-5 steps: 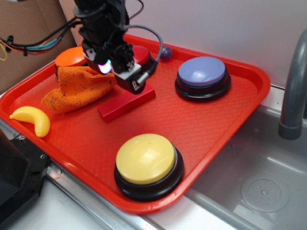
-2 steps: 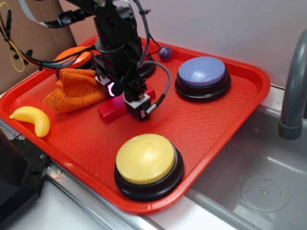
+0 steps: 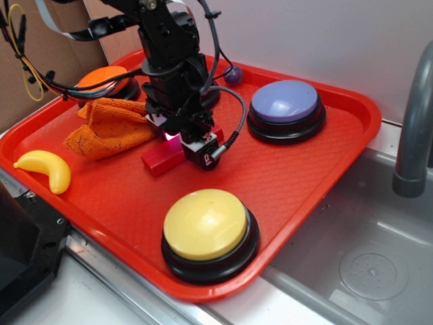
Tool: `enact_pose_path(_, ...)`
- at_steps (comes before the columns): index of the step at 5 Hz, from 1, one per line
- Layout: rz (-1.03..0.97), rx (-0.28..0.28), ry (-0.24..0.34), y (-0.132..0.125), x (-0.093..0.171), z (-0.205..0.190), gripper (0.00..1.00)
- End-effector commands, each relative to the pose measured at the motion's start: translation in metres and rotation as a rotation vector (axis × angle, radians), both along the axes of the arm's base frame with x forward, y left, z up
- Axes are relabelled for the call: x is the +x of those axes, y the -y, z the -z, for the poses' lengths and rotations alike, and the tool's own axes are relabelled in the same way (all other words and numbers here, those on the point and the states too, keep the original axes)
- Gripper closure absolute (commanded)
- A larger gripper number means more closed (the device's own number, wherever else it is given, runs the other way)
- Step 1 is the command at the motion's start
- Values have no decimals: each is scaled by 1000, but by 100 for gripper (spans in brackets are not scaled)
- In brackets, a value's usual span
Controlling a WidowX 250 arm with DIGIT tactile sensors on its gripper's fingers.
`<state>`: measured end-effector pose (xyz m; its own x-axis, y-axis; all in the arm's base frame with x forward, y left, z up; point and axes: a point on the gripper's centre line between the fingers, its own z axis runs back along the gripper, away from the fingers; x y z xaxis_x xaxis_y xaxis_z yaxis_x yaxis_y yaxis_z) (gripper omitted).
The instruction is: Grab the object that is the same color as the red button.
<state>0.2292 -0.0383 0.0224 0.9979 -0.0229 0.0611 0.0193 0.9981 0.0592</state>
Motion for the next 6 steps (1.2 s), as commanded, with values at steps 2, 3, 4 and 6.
enact_pose_path(2,-44,9,70,9,3,-80,100)
enact_pose_path(3,-74,-21,97,9,-5,-124,100)
enact_pose_path(4,-115,-56,158,2,-21,-160,100)
enact_pose_path(6,-137,-110,228,-23,-40,-193,100)
